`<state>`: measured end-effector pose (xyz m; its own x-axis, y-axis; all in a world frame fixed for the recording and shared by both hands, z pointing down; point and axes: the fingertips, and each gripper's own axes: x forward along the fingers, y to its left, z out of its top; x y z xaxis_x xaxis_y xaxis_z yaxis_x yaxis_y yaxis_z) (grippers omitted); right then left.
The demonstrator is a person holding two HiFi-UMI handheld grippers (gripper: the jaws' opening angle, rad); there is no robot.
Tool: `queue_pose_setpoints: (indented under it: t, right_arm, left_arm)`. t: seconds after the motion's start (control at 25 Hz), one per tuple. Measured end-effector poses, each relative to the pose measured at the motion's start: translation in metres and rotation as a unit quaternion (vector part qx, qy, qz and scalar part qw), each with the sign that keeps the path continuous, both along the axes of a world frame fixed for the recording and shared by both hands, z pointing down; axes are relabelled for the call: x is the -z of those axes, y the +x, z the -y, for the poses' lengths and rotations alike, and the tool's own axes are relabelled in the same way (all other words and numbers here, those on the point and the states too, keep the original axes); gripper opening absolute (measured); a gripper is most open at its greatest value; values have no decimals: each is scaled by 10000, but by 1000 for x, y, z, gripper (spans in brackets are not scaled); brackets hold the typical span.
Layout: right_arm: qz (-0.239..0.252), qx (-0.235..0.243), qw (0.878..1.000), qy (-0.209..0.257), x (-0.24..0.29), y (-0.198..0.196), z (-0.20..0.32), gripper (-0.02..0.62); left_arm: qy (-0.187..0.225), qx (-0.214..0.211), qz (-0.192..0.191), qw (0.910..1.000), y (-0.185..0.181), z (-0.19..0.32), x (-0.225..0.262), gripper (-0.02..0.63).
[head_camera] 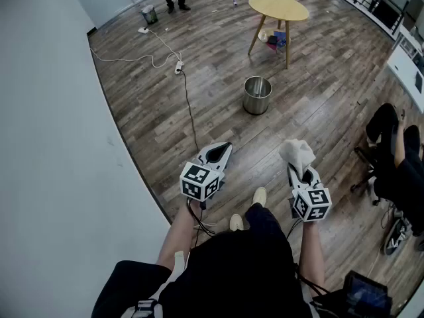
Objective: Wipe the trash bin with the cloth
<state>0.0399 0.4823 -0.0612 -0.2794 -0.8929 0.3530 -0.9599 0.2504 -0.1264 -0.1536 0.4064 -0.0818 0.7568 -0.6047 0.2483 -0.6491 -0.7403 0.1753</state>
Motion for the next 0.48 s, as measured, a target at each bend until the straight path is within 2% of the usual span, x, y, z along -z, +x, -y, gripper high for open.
queue_pose_setpoints:
  t: [0.24, 0.48]
  right_arm:
    - [47, 50, 10000, -23, -9, 0, 39, 83]
    - [124, 122, 9998, -92, -21, 8, 98, 83]
  left_arm:
    - [-40, 33, 31, 10000, 0, 35, -8, 0]
    - [-105, 76, 85, 9999, 9, 90, -16, 0]
